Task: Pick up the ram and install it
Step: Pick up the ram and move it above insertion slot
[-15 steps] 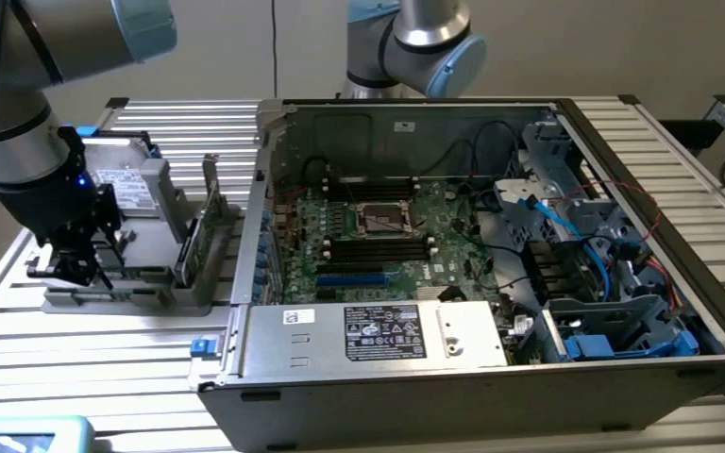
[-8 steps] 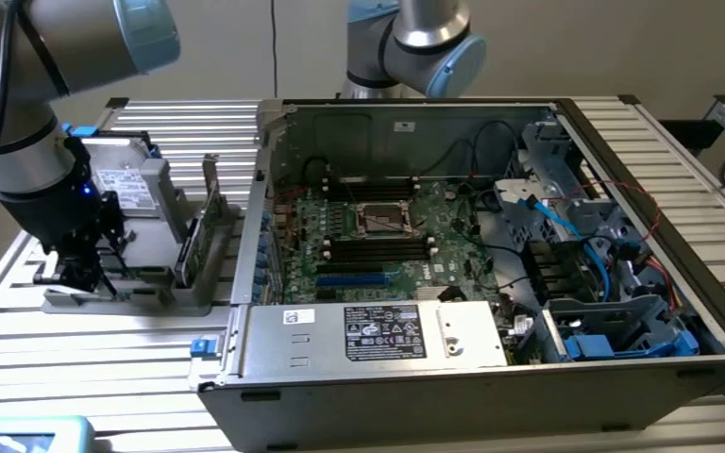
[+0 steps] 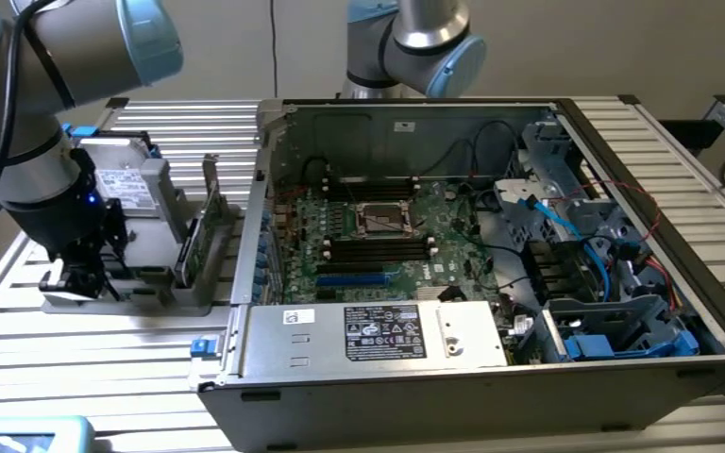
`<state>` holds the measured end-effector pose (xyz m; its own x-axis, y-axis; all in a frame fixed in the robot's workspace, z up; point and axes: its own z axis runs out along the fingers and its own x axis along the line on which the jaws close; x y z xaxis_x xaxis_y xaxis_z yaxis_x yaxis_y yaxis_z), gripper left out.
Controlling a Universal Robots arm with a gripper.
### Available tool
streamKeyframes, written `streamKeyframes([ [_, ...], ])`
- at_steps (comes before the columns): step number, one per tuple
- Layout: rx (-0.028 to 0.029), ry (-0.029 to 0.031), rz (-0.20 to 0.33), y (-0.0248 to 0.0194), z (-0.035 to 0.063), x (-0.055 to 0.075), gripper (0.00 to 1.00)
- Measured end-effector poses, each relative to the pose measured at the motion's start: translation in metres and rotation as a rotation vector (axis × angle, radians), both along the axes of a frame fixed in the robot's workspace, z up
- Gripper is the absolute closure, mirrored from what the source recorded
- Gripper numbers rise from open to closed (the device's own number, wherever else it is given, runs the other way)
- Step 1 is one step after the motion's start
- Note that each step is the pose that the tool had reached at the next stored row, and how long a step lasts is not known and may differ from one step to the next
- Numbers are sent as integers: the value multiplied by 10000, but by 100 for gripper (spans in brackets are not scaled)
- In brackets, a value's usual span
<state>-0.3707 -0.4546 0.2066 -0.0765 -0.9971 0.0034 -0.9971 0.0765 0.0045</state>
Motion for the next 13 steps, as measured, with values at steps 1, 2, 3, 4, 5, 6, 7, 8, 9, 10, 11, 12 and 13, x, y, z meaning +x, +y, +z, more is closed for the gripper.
streamKeyframes([
  [1,0,1,0,0,-9,0,58],
  [2,0,-1,1,0,-18,0,58],
  [3,0,0,0,0,-26,0,58],
  [4,0,0,0,-1,-31,0,58],
  [5,-1,1,0,-1,-36,0,58],
  [6,0,0,-1,-1,-41,0,58],
  [7,0,0,0,-1,-46,0,58],
  [8,1,-1,-1,-1,-52,0,58],
  [9,1,-1,-1,-1,-57,0,58],
  [10,0,0,0,-1,-63,0,58],
  [11,0,0,0,-1,-69,-1,58],
  [12,0,0,1,-2,-75,-2,58],
  [13,0,0,1,-1,-82,-3,58],
])
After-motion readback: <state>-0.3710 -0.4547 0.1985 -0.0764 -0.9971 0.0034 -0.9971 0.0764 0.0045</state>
